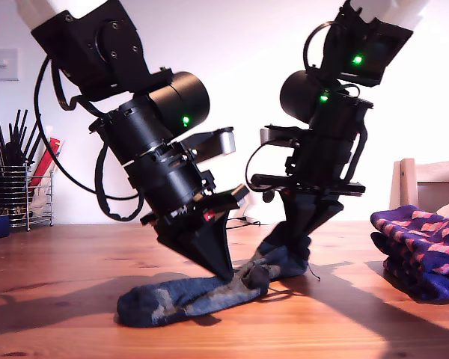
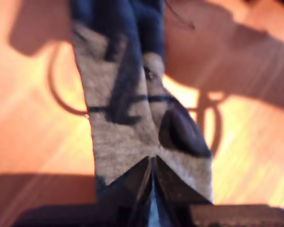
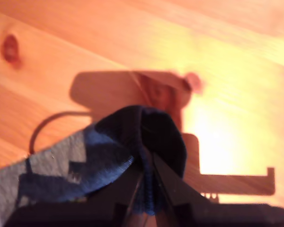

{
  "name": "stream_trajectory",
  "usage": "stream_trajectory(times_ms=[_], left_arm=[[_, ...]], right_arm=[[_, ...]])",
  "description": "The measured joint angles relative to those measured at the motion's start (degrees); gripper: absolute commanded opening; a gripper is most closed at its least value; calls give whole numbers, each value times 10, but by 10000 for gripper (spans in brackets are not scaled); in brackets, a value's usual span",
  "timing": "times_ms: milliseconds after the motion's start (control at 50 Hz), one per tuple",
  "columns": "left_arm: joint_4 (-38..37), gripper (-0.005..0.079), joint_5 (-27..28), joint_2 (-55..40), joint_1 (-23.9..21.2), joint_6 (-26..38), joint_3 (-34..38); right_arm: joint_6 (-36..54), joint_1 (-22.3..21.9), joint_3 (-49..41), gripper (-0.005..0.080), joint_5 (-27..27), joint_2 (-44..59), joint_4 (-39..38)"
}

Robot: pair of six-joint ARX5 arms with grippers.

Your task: Fold the socks in front of you. After folding them, place them to the right side.

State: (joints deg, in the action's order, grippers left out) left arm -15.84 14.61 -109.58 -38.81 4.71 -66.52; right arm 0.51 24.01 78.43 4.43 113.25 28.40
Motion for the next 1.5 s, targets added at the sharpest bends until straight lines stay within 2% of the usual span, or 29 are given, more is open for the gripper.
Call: stream_trajectory(times_ms=[160, 280, 400, 660, 940, 1500], left_arm=[[29, -20, -17, 0, -2, 4, 0], [13, -20, -47, 0, 1, 22, 0], [9, -20, -48, 0, 13, 28, 1], [56, -20, -16, 0, 26, 28, 19], [61, -20, 34, 0, 21, 16, 32], [97, -21, 24, -32, 15, 6, 25]], right_arm=[[9, 1, 0, -13, 10, 0, 18], [14, 1, 0, -13, 10, 0, 32], [24, 0, 2, -13, 10, 0, 49], [24, -7, 27, -13, 22, 0, 100], [24, -8, 65, -13, 25, 0, 115], [24, -8, 66, -13, 25, 0, 144]])
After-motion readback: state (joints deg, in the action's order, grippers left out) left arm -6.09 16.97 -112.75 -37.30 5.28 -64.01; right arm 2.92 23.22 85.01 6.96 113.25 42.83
